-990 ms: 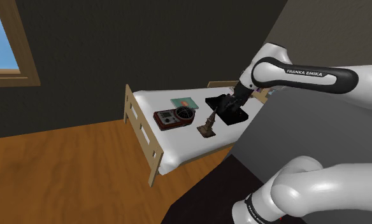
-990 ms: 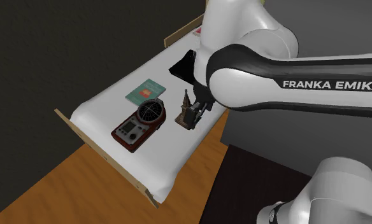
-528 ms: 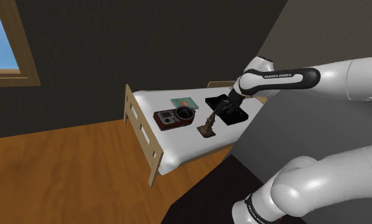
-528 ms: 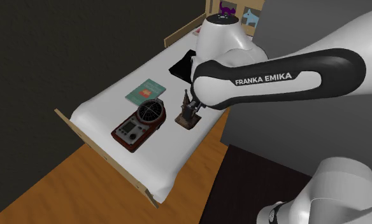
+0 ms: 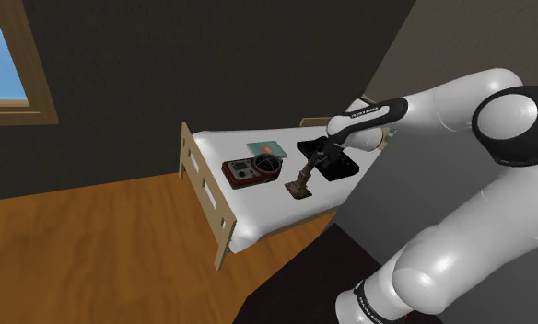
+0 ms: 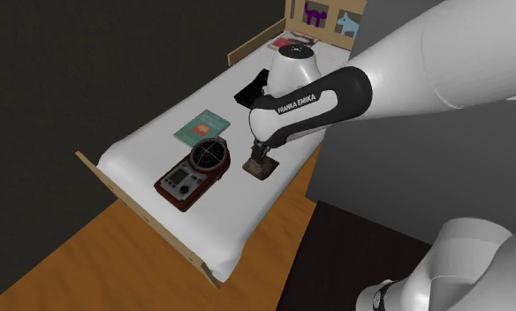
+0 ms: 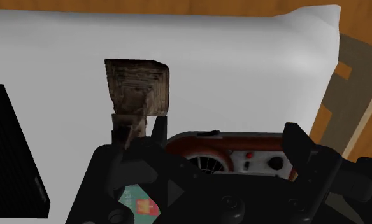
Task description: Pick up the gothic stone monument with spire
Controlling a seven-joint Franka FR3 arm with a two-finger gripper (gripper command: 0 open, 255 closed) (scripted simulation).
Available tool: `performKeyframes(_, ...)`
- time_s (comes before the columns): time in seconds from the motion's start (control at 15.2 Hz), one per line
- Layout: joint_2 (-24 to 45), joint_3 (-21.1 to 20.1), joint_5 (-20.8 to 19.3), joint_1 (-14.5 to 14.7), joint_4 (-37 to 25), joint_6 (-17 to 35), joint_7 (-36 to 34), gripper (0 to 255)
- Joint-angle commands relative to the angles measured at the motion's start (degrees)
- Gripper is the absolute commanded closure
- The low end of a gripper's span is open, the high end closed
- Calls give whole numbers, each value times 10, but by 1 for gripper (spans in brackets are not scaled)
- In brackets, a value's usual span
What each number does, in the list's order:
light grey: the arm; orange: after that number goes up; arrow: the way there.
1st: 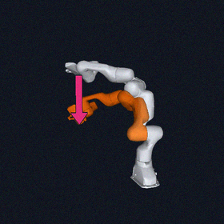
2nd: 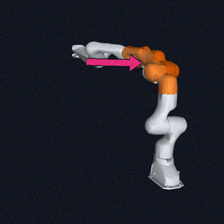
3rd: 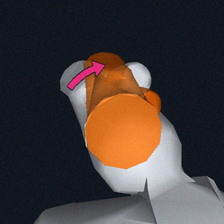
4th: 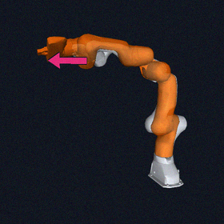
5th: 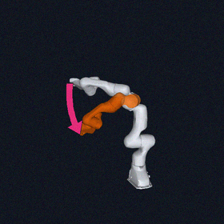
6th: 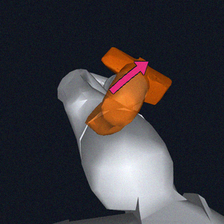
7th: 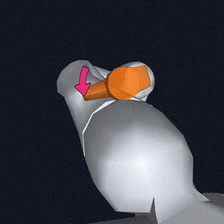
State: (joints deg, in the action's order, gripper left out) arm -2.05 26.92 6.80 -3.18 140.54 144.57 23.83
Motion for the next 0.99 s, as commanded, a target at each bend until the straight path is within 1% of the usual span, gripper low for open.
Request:
performKeyframes(0.0, 46, 8, 42, -3, -22, 21, 46, 0)
performKeyframes(0.2, 121, 1, 114, -21, -64, 46, 114, 0)
performKeyframes(0.46, 215, -30, 193, -65, -131, 66, 188, 0)
performKeyframes(0.66, 282, -55, 233, -103, -188, 76, 227, 0)
performKeyframes(0.79, 321, -69, 250, -125, -225, 79, 245, 0)
performKeyframes(0.92, 334, -78, 259, -132, -228, 89, 253, 0)
